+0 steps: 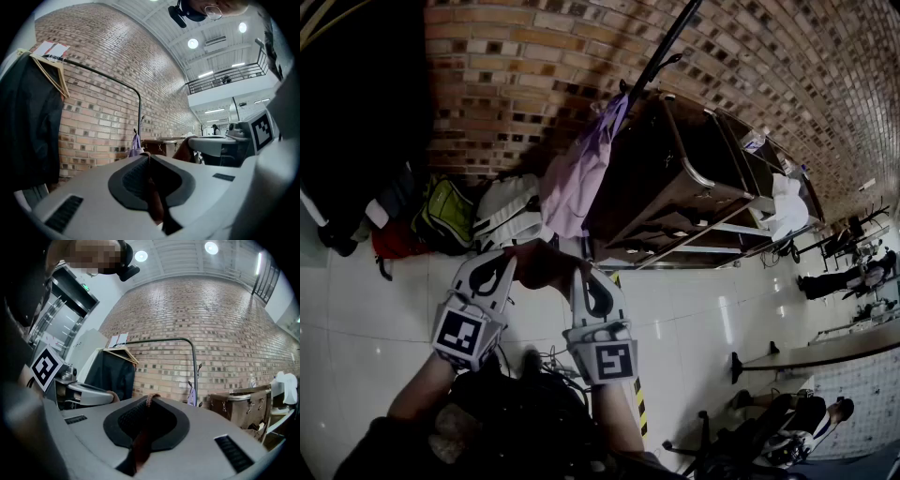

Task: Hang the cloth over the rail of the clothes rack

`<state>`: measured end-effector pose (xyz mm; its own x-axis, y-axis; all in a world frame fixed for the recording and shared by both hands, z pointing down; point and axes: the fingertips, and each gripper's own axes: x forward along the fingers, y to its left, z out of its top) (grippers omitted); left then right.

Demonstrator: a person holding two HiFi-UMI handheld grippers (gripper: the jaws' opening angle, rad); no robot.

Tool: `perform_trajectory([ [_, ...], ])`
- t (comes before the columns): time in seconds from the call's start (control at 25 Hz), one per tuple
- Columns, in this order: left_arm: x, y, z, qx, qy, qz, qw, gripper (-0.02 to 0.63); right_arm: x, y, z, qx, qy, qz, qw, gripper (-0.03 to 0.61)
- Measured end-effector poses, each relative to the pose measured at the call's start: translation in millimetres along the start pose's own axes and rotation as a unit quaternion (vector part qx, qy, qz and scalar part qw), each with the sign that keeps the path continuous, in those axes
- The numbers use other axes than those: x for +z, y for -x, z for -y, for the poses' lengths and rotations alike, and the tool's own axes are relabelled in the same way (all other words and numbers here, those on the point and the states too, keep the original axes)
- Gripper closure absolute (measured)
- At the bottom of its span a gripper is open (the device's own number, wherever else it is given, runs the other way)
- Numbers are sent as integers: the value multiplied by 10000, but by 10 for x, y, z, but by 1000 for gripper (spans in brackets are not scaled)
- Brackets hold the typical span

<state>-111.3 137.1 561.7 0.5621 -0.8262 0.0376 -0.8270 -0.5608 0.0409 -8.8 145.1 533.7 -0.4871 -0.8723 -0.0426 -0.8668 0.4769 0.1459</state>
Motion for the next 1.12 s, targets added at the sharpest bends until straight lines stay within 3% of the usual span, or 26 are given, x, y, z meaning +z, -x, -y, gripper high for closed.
perform_trajectory([
  [0.32,-18,89,-119,-195,-74,77,9998,594,39,5,-124,-234,107,100,9996,555],
  [0.56,-47,-42,-96,-337,-96,28,9994,594,1,-22,58,-388,138,101,9991,555],
  [0.8,-37,-450,-96,-295,-141,43,9995,594,-24,-250,497,-385,132,266,9988,555],
  [1.12,63,-1488,131,-499,-181,71,9986,594,-11,-686,1397,-284,56,508,9983,555],
])
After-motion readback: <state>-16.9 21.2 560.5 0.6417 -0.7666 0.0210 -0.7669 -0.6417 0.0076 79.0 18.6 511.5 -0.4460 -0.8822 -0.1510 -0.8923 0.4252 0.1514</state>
